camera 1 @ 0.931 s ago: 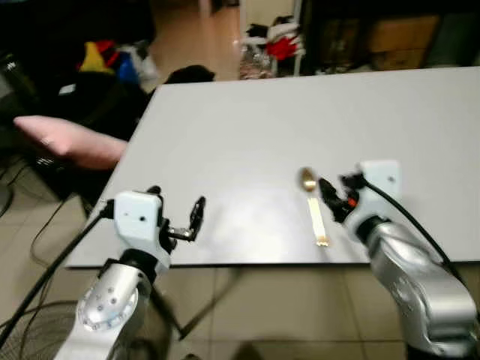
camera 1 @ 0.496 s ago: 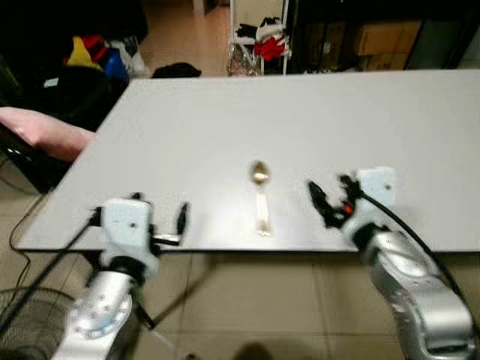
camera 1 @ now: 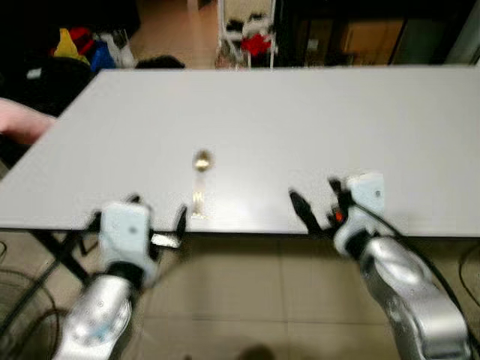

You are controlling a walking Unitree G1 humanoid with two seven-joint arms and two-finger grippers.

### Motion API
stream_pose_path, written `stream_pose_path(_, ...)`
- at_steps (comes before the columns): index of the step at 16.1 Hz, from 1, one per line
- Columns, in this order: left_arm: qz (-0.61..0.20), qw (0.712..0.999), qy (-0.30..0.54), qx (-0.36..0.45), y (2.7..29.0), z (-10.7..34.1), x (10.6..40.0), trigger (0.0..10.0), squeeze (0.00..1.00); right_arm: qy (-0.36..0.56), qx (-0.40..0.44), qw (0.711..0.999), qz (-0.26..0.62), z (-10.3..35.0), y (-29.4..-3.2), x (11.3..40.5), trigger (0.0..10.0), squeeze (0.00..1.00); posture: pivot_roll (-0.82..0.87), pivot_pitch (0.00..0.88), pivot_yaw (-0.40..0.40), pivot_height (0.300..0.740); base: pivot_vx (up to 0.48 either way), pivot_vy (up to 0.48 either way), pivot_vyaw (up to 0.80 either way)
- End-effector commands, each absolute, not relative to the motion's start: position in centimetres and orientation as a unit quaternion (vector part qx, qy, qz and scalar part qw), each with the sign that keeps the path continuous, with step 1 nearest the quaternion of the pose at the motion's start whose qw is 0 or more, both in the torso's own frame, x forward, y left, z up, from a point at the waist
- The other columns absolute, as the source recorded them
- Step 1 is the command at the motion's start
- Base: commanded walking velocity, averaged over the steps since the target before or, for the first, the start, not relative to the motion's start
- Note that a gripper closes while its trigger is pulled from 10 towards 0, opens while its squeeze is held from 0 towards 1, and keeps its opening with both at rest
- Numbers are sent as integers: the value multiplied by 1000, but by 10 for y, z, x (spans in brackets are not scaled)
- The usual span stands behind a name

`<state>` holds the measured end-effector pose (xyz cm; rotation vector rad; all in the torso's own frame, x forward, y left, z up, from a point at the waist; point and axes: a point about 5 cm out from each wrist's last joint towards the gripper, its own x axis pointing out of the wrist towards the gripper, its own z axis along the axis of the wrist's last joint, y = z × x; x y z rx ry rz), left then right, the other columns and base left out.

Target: Setting the table

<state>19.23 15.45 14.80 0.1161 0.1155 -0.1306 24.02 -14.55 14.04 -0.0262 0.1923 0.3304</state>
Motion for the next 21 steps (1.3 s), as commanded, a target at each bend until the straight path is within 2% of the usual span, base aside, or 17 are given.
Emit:
stream_pose_path(1,-54,995,50,71,160,152,192,10000,0,81,-7,982,172,145,-142,240,10000,1000,-59,22,86,740,0,-480,0)
stream_pose_path(5,-60,995,47,69,160,152,192,10000,0,81,-3,980,181,143,-141,236,10000,1000,-67,11,97,740,0,-360,122)
stream_pose_path(17,-57,994,36,92,164,154,190,10000,0,75,-4,965,251,139,-129,231,10000,1000,-50,0,79,740,0,0,800)
stream_pose_path(21,-37,994,40,96,166,152,184,10000,0,73,2,965,254,139,-126,237,10000,1000,-22,0,46,740,0,0,800)
